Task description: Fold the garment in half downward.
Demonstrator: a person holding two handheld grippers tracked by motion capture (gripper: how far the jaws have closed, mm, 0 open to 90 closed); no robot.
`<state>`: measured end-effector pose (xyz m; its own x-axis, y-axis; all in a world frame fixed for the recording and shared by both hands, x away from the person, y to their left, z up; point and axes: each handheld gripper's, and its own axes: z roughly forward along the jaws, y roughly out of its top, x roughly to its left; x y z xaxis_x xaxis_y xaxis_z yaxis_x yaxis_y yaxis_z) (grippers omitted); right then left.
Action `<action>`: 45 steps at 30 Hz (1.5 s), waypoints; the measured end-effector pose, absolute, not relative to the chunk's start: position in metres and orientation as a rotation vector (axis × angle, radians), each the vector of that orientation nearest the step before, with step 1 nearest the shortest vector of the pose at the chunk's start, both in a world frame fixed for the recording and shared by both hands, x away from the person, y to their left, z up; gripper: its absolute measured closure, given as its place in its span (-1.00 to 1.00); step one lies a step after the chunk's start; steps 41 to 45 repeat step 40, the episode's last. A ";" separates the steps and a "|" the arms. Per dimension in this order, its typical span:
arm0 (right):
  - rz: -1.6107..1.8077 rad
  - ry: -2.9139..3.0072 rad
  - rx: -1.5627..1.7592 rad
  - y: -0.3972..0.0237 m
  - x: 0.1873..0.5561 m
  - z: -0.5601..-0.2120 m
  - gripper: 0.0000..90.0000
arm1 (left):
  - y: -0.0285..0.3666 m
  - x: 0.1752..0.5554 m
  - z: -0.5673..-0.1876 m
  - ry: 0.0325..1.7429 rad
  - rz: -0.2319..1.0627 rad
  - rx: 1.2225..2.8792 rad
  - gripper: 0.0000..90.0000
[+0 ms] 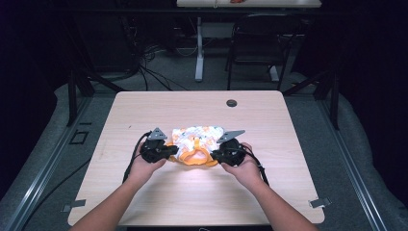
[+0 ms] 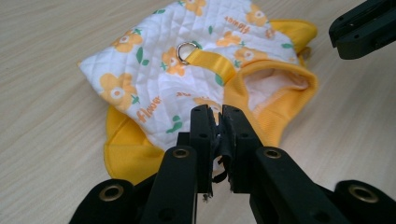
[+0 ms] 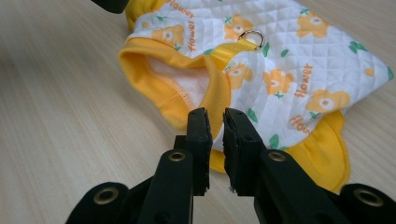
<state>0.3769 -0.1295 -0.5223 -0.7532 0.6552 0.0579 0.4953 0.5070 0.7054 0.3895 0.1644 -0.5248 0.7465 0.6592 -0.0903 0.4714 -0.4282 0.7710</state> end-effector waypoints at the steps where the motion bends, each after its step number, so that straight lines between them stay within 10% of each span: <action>1: 1.085 2.528 0.977 -0.131 0.374 -0.520 0.78 | 0.167 0.386 -0.522 0.849 0.289 2.099 0.85; 32: 1.122 2.467 0.954 -0.160 0.299 -0.539 0.68 | 0.208 0.309 -0.542 0.857 0.273 2.056 0.82; 45: 1.090 2.468 0.957 -0.160 0.300 -0.553 0.31 | 0.195 0.308 -0.555 0.831 0.247 2.086 0.37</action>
